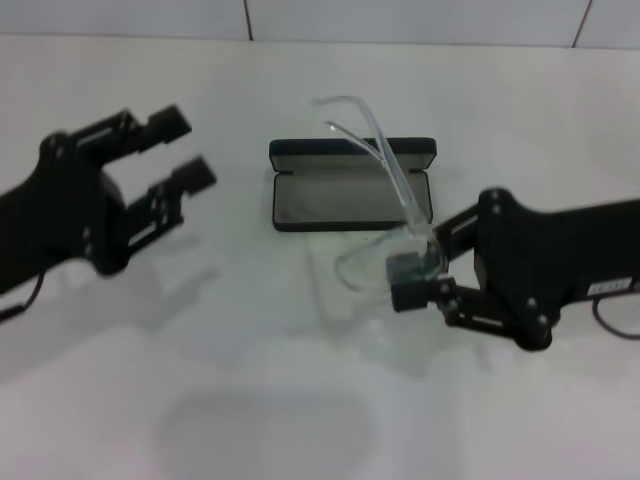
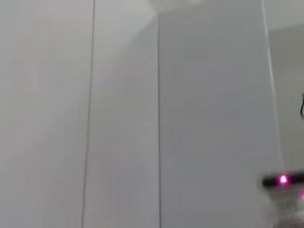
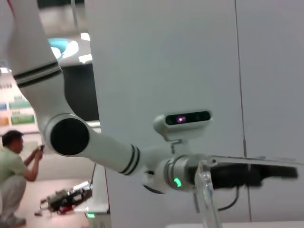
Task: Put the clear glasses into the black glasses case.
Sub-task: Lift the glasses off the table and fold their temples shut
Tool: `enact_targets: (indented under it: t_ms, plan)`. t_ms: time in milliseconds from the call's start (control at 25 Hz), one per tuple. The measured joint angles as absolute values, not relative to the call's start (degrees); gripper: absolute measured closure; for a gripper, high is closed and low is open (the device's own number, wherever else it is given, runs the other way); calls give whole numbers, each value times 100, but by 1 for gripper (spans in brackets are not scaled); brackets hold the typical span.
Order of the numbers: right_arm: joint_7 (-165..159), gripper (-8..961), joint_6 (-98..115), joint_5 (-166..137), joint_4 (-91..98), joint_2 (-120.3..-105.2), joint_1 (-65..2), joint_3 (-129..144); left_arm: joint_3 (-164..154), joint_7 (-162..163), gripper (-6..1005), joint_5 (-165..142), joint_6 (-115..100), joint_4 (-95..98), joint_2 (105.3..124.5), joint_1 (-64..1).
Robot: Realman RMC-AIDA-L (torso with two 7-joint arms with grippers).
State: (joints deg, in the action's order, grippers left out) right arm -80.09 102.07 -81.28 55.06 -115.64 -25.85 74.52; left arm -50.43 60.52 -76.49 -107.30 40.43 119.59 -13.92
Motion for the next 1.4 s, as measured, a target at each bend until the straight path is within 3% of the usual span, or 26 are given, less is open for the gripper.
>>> enact_targets:
  t_ms: [440,640,1400]
  plan:
    - [-6694,834,10166,-8092,4370,-11622,-2684,7868,-5586,6403,687,-7147,-10721,4043,11983,-2166]
    - [-6215,834,10166,-7868,4265,-11621,-2668,7951,-5901,6411,873,-6948,-10694,3882,11980,-2345]
    - [-5448,835,10187,-7299,3594,-11618,-2892,8142,-6953,6435,874,-7013,-10447,3603,11988,-2503]
